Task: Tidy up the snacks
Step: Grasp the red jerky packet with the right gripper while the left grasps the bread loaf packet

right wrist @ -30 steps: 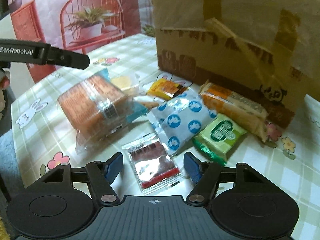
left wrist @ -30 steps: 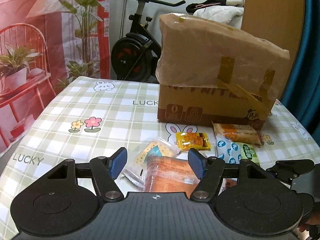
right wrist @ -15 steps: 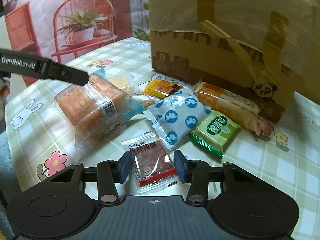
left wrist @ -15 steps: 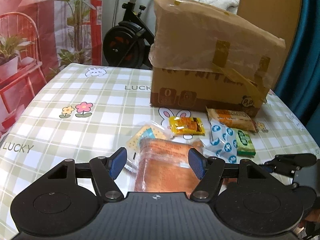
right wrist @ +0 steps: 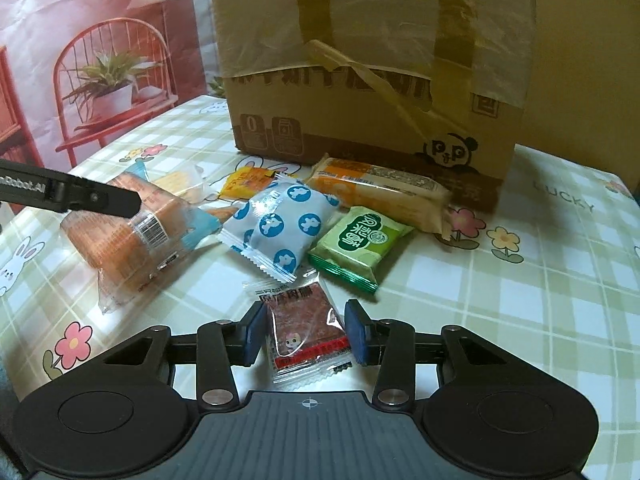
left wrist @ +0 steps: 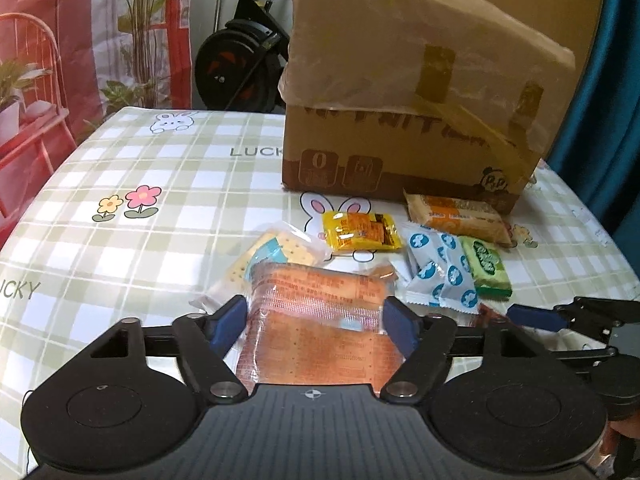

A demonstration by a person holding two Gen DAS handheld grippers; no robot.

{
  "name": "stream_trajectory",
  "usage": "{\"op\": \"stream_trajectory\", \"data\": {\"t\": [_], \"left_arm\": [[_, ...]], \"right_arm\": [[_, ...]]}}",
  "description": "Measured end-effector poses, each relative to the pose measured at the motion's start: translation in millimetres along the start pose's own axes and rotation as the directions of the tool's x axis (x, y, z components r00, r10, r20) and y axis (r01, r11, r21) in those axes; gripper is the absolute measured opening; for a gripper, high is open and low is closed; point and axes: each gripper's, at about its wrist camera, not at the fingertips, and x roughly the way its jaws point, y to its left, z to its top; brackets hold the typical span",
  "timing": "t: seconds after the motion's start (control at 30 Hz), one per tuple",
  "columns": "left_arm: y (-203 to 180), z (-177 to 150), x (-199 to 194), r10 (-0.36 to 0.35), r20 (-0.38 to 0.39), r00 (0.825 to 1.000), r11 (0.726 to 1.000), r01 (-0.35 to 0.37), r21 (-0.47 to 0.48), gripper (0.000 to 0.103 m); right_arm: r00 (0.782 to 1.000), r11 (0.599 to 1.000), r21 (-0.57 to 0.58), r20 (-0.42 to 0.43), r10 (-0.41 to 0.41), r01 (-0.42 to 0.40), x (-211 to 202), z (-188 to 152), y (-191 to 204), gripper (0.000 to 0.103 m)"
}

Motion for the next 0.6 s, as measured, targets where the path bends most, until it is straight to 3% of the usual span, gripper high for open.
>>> {"op": "stream_trajectory", "data": {"t": [0.23,0.4,0.6], "left_arm": [[-16.0,-6.7,8.1,0.044,0.002,0.999,0.996,-0.044,0.083,0.092],[-23.9,-10.2,11.6,0.092,0.007,0.996,0.985,-0.092,0.144,0.092],[-23.2,-10.8,10.4,0.104,0.002,0.995,0.984,-0.103,0.148,0.093]], "right_arm": [[1.000,1.000,0.008,0.009,0.003,-0.003,-0.6,-1.4,0.3,0.040],[1.000,1.000,0.010,0.013,0.004,-0.004,-0.8,-1.9,0.8,0.041],[1.000,1.000,0.009,0.015,0.005,-0.005,-0.5,-2.7,1.2,0.041]]}}
